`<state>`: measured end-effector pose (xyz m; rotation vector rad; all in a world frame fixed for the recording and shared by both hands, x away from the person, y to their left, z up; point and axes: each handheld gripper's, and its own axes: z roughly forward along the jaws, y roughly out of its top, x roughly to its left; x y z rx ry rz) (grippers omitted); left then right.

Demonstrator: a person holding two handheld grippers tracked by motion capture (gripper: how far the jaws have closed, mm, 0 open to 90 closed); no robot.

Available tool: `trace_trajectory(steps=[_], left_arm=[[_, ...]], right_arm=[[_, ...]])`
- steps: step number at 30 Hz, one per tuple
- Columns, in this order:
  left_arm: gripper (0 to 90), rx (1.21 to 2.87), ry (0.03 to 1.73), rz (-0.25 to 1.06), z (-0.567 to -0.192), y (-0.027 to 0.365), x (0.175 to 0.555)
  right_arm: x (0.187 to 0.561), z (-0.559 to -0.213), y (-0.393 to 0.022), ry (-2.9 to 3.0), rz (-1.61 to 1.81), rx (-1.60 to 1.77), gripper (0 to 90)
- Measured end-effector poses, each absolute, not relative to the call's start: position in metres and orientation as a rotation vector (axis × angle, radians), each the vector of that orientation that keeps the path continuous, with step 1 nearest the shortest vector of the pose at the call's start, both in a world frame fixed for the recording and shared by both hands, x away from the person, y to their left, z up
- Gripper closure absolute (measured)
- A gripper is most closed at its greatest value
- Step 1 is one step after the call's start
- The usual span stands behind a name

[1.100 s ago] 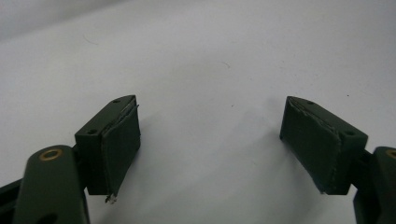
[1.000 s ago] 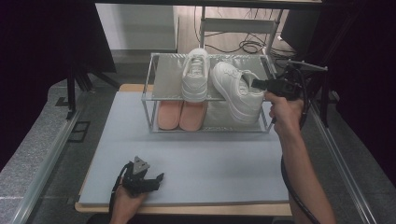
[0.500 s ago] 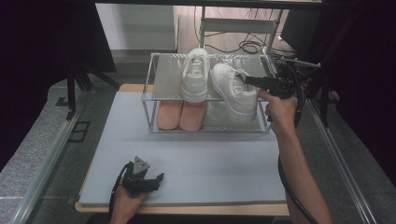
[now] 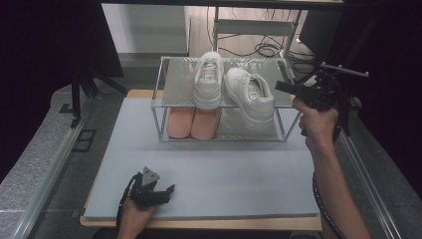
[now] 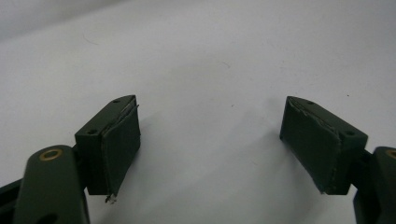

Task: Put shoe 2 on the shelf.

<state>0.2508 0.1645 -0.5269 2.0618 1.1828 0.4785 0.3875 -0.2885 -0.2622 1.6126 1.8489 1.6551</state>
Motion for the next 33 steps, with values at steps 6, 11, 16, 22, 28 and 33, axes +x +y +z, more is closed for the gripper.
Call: trace_trajectory(steps=[6, 11, 16, 22, 28, 33], left_arm=[[20.2, 2.059, 1.184, 0.480, -0.527, 0.164, 0.251], [20.1, 2.056, 1.186, 0.480, -0.527, 0.164, 0.251], [20.1, 2.056, 1.185, 0.480, -0.527, 0.164, 0.251], [20.1, 2.056, 1.185, 0.480, -0.527, 0.164, 0.251], [20.2, 2.053, 1.185, 0.482, -0.527, 0.164, 0.251], [20.2, 2.053, 1.185, 0.482, -0.527, 0.164, 0.251]], right_arm=[[0.363, -0.275, -0.303, 1.850, 1.666, 1.583, 75.3], [0.345, -0.288, -0.309, 1.886, 1.686, 1.554, 89.2], [0.330, -0.303, -0.306, 1.953, 1.722, 1.527, 89.9], [0.322, -0.317, -0.295, 2.018, 1.737, 1.497, 89.9], [0.331, -0.324, -0.285, 2.042, 1.712, 1.491, 89.8], [0.333, -0.325, -0.277, 2.043, 1.741, 1.473, 89.9]])
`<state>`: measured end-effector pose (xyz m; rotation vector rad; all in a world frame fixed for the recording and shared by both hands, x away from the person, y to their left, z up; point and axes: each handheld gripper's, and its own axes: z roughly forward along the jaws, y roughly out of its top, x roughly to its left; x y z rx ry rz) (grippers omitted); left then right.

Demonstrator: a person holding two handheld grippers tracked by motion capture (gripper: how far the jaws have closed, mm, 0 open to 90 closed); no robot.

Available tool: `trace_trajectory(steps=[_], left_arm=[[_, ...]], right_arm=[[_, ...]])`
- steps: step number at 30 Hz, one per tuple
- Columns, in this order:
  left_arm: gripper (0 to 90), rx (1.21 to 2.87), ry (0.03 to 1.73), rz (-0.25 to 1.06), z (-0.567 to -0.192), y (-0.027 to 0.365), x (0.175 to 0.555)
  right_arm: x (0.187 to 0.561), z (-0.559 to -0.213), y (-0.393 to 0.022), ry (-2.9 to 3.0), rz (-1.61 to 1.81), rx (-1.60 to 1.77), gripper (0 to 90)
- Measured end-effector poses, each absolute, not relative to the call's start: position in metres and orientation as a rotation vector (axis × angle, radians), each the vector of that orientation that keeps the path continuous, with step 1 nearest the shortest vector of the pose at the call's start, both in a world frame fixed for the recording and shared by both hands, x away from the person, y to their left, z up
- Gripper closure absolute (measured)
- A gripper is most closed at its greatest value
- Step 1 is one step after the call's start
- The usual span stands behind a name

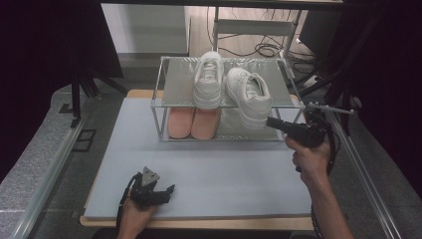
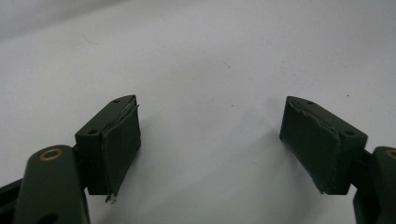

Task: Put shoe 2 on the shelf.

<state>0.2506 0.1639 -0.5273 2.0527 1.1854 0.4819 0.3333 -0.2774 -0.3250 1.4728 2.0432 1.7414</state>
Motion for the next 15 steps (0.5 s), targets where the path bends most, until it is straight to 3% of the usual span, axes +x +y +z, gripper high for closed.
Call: trace_trajectory(steps=[15], left_arm=[[20.3, 2.054, 1.184, 0.484, -0.527, 0.164, 0.250]], right_arm=[[0.360, -0.332, -0.244, 2.075, 1.781, 1.465, 89.9]])
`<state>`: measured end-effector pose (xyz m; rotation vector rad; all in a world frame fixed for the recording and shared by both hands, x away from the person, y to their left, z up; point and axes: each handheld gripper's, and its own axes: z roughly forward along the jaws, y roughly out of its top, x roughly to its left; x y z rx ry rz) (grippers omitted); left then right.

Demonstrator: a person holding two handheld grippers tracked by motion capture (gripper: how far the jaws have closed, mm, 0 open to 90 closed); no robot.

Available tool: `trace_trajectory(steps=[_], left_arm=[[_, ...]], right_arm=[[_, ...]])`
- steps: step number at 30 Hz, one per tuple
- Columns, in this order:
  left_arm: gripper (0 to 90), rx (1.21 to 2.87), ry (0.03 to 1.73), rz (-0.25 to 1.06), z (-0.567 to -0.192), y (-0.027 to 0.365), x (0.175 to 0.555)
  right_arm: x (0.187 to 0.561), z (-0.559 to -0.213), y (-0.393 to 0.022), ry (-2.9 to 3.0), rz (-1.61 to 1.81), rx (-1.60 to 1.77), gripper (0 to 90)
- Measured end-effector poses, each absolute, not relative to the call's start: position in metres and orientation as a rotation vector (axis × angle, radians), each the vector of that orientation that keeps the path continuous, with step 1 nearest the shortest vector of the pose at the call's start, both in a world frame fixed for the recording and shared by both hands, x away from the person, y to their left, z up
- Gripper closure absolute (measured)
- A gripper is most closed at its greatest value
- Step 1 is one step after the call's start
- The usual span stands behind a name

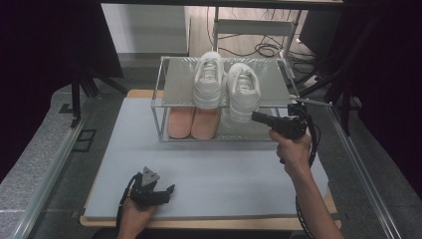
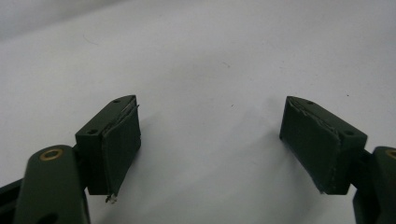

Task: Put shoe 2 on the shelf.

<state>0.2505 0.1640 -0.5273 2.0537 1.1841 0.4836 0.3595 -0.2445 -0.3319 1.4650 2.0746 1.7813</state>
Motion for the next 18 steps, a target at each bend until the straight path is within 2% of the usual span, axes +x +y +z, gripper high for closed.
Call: trace_trajectory(steps=[7, 12, 18], left_arm=[[20.3, 2.053, 1.184, 0.483, -0.527, 0.164, 0.250], [20.3, 2.053, 1.185, 0.483, -0.527, 0.164, 0.251], [20.3, 2.053, 1.185, 0.483, -0.527, 0.164, 0.251]], right_arm=[[0.371, -0.335, -0.239, 2.064, 1.810, 1.473, 89.9], [0.372, -0.333, -0.253, 1.992, 1.773, 1.513, 89.9], [0.378, -0.346, -0.256, 1.973, 1.762, 1.573, 89.8]])
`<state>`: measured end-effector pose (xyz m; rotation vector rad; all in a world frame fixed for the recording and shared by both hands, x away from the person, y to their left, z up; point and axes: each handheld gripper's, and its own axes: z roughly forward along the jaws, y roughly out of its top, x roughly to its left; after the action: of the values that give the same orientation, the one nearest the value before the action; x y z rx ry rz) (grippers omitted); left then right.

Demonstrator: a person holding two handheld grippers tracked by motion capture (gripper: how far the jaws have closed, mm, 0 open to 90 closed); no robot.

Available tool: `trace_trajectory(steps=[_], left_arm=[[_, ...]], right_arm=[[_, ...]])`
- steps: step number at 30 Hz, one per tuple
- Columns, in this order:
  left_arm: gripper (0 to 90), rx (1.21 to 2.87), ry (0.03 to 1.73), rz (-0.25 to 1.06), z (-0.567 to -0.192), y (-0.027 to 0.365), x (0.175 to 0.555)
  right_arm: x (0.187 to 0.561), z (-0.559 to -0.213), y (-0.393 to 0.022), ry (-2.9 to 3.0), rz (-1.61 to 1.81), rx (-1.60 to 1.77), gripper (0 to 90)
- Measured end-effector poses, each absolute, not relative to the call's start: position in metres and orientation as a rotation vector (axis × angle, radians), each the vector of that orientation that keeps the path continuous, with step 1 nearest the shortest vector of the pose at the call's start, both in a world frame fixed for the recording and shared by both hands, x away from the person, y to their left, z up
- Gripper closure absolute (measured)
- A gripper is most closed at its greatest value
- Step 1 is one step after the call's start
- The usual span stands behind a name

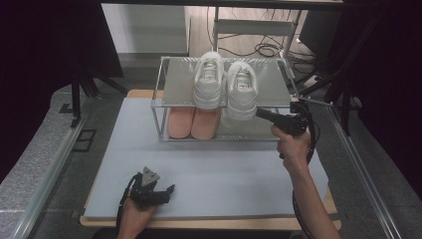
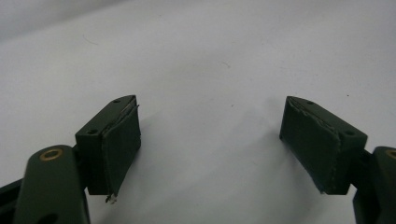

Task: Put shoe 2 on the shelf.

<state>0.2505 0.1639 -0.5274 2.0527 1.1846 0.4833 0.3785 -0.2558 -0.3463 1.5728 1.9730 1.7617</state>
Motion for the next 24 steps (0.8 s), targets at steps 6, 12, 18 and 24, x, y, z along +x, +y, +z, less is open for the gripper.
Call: trace_trajectory(steps=[6, 12, 18, 24], left_arm=[[20.3, 2.053, 1.185, 0.482, -0.527, 0.164, 0.251], [20.2, 2.054, 1.184, 0.484, -0.527, 0.164, 0.251], [20.3, 2.053, 1.185, 0.483, -0.527, 0.164, 0.251], [20.2, 2.053, 1.185, 0.482, -0.527, 0.164, 0.251]], right_arm=[[0.370, -0.350, -0.249, 1.975, 1.784, 1.552, 89.8], [0.370, -0.345, -0.239, 1.953, 1.709, 1.541, 89.9], [0.381, -0.348, -0.227, 1.936, 1.701, 1.562, 89.8], [0.393, -0.349, -0.219, 1.924, 1.689, 1.568, 89.9]])
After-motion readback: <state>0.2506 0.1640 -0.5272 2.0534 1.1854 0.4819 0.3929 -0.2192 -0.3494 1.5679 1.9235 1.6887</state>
